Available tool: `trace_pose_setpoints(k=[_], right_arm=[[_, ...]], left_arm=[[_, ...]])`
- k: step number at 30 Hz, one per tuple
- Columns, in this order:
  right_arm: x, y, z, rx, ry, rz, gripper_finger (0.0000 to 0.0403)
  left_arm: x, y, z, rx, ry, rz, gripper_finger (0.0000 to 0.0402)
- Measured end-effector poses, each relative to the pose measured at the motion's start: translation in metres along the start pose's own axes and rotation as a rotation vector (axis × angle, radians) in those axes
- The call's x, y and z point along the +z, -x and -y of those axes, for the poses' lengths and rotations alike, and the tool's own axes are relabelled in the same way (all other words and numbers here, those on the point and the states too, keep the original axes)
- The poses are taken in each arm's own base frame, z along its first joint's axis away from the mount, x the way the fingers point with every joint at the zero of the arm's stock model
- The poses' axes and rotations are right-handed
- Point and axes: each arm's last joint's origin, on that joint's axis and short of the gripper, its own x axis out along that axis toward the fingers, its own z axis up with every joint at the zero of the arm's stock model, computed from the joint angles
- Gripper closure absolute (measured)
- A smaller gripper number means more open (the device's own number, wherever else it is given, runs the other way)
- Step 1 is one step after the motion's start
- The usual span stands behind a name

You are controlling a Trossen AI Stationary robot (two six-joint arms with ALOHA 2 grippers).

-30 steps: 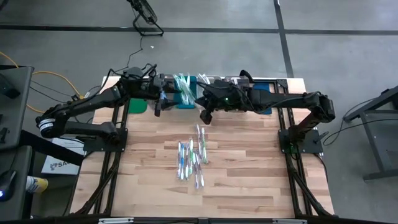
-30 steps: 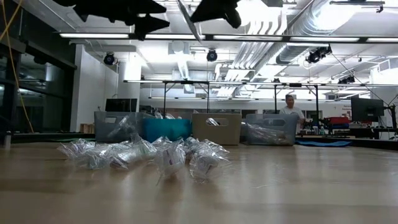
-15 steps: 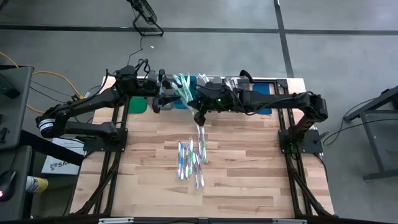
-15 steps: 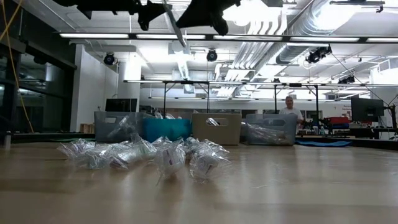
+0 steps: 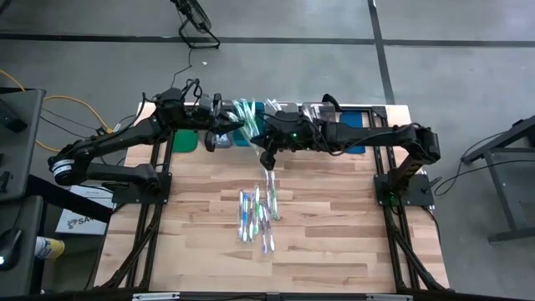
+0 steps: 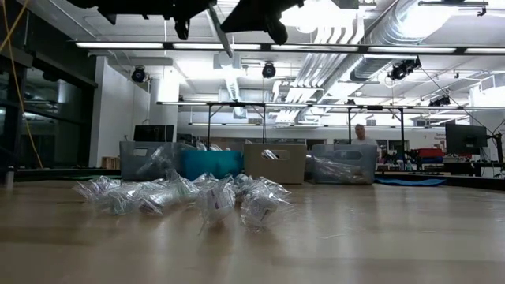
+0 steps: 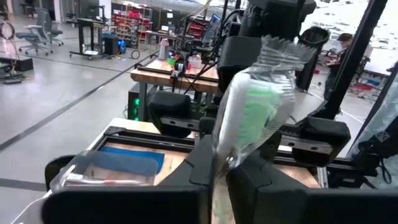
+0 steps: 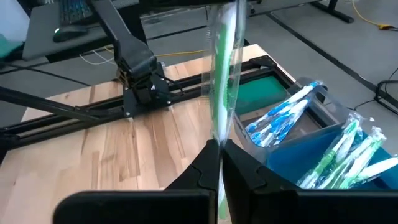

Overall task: Pick & Place Toothbrushes
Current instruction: Put the green toothbrush into the blue bin

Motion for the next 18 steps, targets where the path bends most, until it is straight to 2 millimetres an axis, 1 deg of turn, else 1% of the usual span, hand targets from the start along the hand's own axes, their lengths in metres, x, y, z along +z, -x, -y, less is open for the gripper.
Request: trace_pose_setpoints(k=[5, 8, 11, 14, 18], right_arm=[[-0.001, 0.000, -0.001, 0.005, -0.022, -0.005, 0.0398], [0.001, 0.005, -0.001, 0.008, -0.086, -0.012, 0.0384], [0.006, 0.015, 0.003, 0.017, -0.158, -0.015, 0.0348], [0.013, 0.031, 0.008, 0.004, -0.211, -0.015, 0.0296], [0.022, 0.058, 0.016, -0.019, -0.274, -0.012, 0.0225]], left_arm=[[-0.001, 0.000, 0.000, 0.000, -0.019, -0.009, 0.0387], [-0.002, 0.000, 0.000, 0.001, -0.031, -0.020, 0.0392], [-0.004, 0.000, -0.001, 0.016, -0.031, -0.032, 0.0392], [-0.005, 0.001, -0.004, 0.061, -0.047, -0.047, 0.0392], [-0.010, 0.008, -0.019, 0.143, -0.017, -0.096, 0.0392]])
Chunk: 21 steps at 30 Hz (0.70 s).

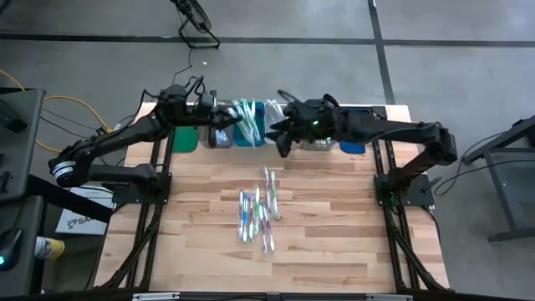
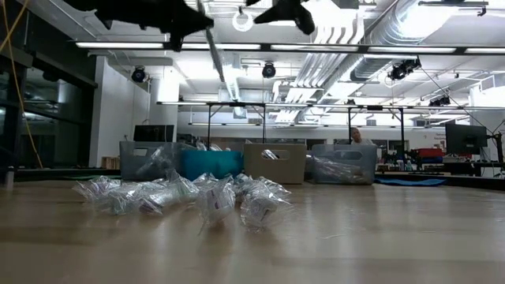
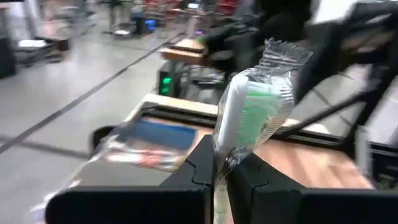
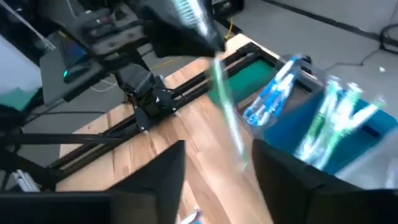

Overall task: Pick & Place Toothbrushes
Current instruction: Put the green toothbrush into the blue bin

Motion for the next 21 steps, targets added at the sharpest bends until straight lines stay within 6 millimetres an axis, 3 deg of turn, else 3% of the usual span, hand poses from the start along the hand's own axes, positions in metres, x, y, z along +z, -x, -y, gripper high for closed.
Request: trace_pose_setpoints(k=[4, 11, 21], right_arm=[[0.010, 0.028, 0.001, 0.003, -0.023, 0.033, 0.0184], [0.016, 0.057, 0.003, -0.067, -0.024, 0.086, 0.0175], [0.009, 0.056, 0.006, -0.115, -0.039, 0.025, 0.0174]], left_arm=[[-0.012, -0.004, -0.026, 0.079, 0.045, -0.057, 0.0392], [-0.051, -0.021, -0.075, 0.148, 0.172, -0.193, 0.0392], [-0.086, -0.048, -0.115, 0.250, 0.296, -0.211, 0.0388]])
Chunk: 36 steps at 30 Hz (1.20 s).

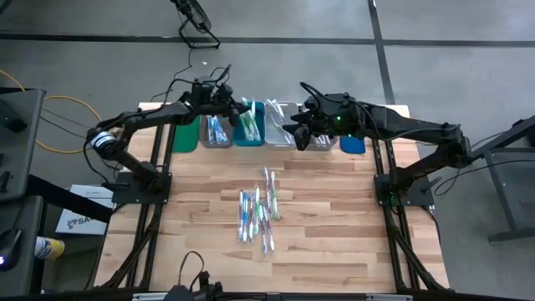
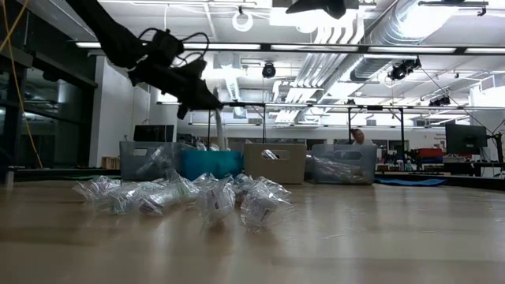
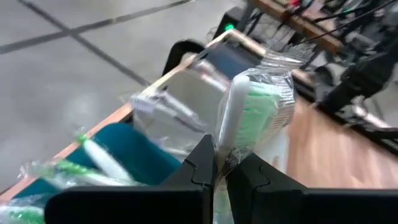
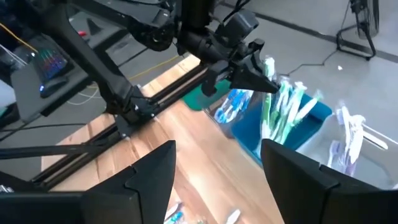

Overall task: Pick & Place Toothbrushes
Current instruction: Put the green toothbrush into the blue bin

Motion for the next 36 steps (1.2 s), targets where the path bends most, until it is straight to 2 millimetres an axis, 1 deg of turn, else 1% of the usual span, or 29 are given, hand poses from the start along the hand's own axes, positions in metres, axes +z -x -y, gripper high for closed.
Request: trace_pose_setpoints(k=[5, 9, 13, 18, 23, 26, 29, 32, 36], right_arm=[[-0.003, 0.000, 0.002, -0.018, 0.003, -0.032, 0.0174], [-0.004, 0.000, 0.002, -0.021, 0.004, -0.038, 0.0174], [-0.004, 0.000, 0.002, -0.022, 0.008, -0.039, 0.0174], [-0.004, 0.000, 0.003, -0.047, 0.018, -0.038, 0.0174], [-0.006, 0.000, 0.005, -0.068, 0.023, -0.053, 0.0174], [-0.006, 0.000, 0.005, -0.068, 0.023, -0.053, 0.0174], [-0.006, 0.000, 0.005, -0.068, 0.020, -0.054, 0.0174], [-0.007, 0.000, 0.005, -0.069, 0.018, -0.055, 0.0174], [-0.008, 0.000, 0.006, -0.081, -0.010, -0.064, 0.0174]], left_arm=[[-0.001, -0.012, -0.007, 0.014, 0.046, -0.025, 0.0387], [-0.010, -0.014, -0.011, 0.093, 0.147, -0.086, 0.0383], [-0.015, -0.012, -0.014, 0.172, 0.214, -0.125, 0.0368], [-0.015, -0.013, -0.014, 0.174, 0.197, -0.124, 0.0322], [-0.015, -0.012, -0.015, 0.178, 0.196, -0.121, 0.0249], [-0.013, -0.009, -0.019, 0.184, 0.203, -0.110, 0.0203], [-0.011, -0.006, -0.023, 0.193, 0.207, -0.101, 0.0169], [-0.007, 0.002, -0.028, 0.195, 0.218, -0.082, 0.0155], [0.001, 0.014, -0.035, 0.192, 0.215, -0.053, 0.0156]])
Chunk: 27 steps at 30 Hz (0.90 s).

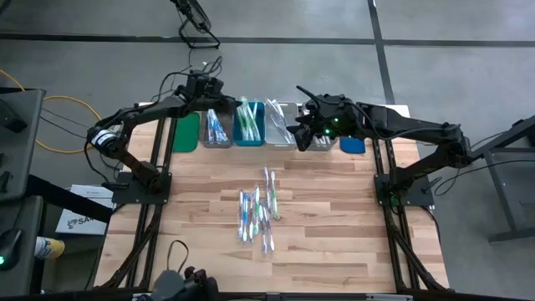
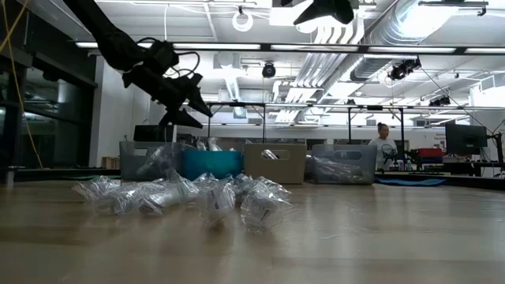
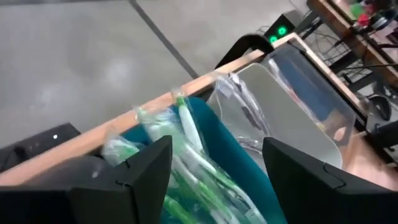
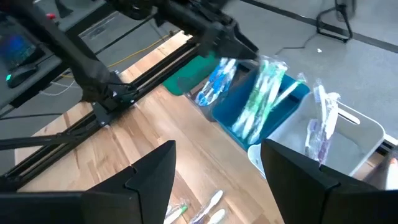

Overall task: Pick & Place Toothbrushes
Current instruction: Put the green toothbrush into the blue bin

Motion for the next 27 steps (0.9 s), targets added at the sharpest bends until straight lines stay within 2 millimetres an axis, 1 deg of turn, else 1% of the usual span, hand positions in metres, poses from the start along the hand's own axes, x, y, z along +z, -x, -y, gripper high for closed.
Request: trace_pose_setpoints(k=[2, 5, 11, 15, 20, 23, 27], right_arm=[[-0.001, 0.000, 0.001, -0.021, -0.023, 0.000, 0.0174], [-0.003, 0.000, 0.003, -0.049, -0.082, -0.020, 0.0174], [-0.014, 0.002, 0.002, -0.102, -0.222, -0.091, 0.0174], [-0.027, -0.003, -0.006, -0.156, -0.275, -0.122, 0.0174], [-0.046, -0.022, -0.025, -0.200, -0.294, -0.145, 0.0174], [-0.060, -0.035, -0.036, -0.233, -0.312, -0.162, 0.0174], [-0.081, -0.055, -0.048, -0.268, -0.350, -0.205, 0.0174]], left_arm=[[0.005, 0.007, 0.000, -0.024, -0.025, 0.020, 0.0161], [0.010, 0.016, 0.007, -0.079, -0.128, 0.041, 0.0171], [0.022, 0.048, 0.033, -0.234, -0.401, 0.107, 0.0199], [0.023, 0.071, 0.050, -0.258, -0.518, 0.132, 0.0224], [0.026, 0.103, 0.067, -0.301, -0.662, 0.200, 0.0247], [0.025, 0.121, 0.075, -0.332, -0.724, 0.229, 0.0250], [0.022, 0.140, 0.083, -0.330, -0.784, 0.251, 0.0251]])
